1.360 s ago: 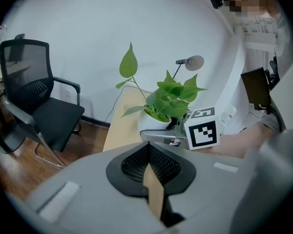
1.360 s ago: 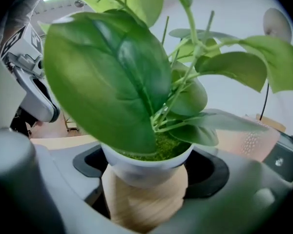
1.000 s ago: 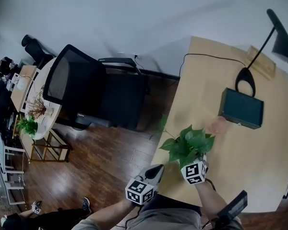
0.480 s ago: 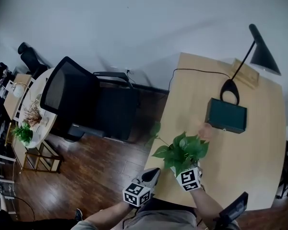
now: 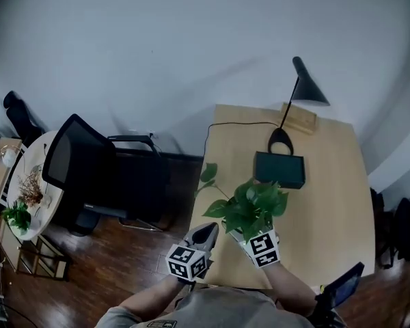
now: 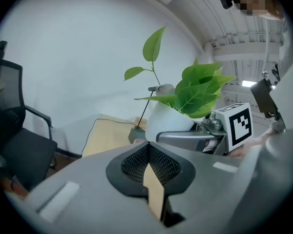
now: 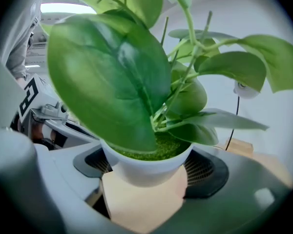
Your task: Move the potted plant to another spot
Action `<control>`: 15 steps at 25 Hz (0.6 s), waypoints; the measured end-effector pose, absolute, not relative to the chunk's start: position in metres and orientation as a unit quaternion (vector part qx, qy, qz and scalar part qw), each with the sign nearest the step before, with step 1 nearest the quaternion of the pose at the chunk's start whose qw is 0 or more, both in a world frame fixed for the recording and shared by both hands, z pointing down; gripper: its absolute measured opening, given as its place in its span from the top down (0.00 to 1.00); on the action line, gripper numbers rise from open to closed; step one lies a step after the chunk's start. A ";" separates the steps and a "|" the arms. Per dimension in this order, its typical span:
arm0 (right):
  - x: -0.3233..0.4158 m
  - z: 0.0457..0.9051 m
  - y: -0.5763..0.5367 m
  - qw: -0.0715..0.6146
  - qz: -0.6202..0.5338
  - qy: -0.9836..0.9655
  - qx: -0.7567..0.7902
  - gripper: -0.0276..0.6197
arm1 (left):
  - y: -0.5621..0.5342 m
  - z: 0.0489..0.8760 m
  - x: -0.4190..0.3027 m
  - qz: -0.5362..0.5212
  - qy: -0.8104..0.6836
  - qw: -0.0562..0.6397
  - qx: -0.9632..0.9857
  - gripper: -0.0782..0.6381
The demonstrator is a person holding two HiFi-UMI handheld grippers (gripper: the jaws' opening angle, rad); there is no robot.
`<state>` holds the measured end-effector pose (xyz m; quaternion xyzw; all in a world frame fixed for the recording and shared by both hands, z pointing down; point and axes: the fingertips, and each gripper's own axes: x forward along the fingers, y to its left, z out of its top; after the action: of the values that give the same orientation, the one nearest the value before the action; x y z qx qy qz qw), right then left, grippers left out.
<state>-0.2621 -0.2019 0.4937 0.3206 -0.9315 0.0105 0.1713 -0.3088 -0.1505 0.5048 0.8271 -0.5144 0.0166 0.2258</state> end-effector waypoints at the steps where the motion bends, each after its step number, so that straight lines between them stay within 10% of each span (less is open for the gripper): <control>1: -0.257 0.488 -0.202 0.170 0.008 -0.930 0.327 0.23 | -0.154 0.498 -0.304 0.012 -0.510 0.217 0.832 0.90; 15: -0.198 0.480 -0.183 0.175 0.015 -0.898 0.403 0.23 | -0.155 0.477 -0.252 -0.004 -0.440 0.203 0.874 0.90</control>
<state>-0.1982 -0.1828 0.4802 0.4027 -0.8983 0.0154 0.1749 -0.2516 -0.1550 0.4771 0.8745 -0.4404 -0.0037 0.2033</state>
